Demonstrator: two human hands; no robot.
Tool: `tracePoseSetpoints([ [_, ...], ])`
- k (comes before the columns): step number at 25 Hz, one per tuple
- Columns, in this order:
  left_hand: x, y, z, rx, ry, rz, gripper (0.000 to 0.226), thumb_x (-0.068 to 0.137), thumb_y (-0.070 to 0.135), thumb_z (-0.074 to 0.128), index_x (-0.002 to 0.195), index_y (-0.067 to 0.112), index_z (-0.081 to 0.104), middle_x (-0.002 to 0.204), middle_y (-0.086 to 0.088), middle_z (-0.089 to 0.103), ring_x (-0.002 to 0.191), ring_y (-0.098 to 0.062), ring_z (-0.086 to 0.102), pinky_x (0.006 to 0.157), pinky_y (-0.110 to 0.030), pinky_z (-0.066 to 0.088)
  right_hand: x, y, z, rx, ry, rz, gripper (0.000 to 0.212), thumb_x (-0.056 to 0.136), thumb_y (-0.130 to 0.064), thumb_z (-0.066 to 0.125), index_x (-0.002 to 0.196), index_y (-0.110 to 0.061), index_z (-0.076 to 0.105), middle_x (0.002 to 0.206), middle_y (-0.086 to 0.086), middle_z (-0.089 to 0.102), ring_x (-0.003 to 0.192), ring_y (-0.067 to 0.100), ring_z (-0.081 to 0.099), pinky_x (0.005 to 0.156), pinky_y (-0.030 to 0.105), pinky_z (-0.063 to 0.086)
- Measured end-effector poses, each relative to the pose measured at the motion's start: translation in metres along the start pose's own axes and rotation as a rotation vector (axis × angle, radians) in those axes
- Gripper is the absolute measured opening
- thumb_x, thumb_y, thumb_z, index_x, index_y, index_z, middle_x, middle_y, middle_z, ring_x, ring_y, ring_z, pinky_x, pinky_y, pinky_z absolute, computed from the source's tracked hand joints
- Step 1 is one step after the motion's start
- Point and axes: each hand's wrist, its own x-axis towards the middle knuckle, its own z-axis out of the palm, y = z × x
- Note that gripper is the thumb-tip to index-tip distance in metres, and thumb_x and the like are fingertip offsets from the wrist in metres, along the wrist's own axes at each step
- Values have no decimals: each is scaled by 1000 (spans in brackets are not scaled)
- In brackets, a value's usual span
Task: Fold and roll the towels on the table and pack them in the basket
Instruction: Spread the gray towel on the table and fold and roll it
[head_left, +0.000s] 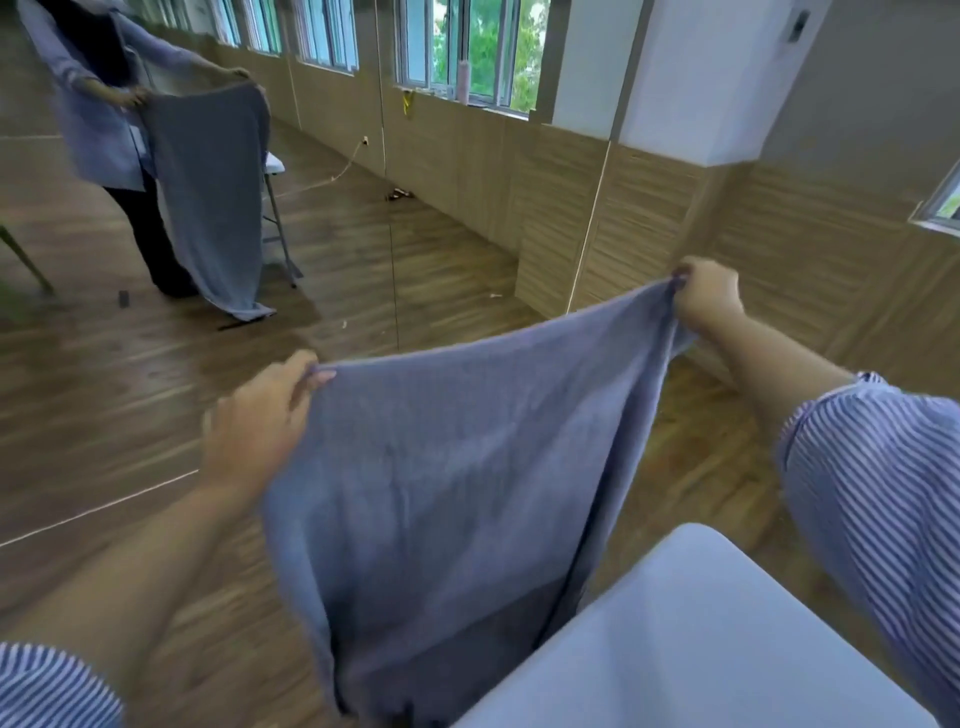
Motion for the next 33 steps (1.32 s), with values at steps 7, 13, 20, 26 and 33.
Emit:
tracePoseSetpoints([
  [7,-2,58,-57,-253,185,137,22,96,49,48,99,28,54,76,2,59,76,-30,60,61,-36,42,6,9,-68,202,177,-6,33,85,-8,43,111,-5,63,112,21,63,109,35,54,90,34,40],
  [13,-216,71,39,-379,-313,-21,18,90,62,45,99,49,53,81,12,68,76,-9,64,74,-29,49,-163,154,-20,-130,-528,-133,42,74,-40,49,86,-7,71,87,18,66,86,31,63,68,30,41],
  [20,-383,96,71,-310,-689,34,29,84,74,35,94,51,48,68,19,58,67,4,57,72,-25,49,-330,276,-30,-509,-731,-625,24,63,-31,44,45,-21,57,51,-10,54,65,18,50,68,34,38],
  [26,-438,148,35,-201,-676,198,52,87,74,25,87,30,52,75,9,58,73,5,57,81,-15,39,-380,294,-81,-662,-891,-505,29,93,-31,40,91,-14,64,82,1,58,82,21,51,64,25,36],
  [33,-531,194,8,-359,-700,155,53,80,82,26,88,34,48,77,14,58,73,4,58,75,-23,50,-467,361,-160,-661,-778,-271,32,99,-29,31,75,-19,50,95,1,59,87,18,54,72,33,39],
])
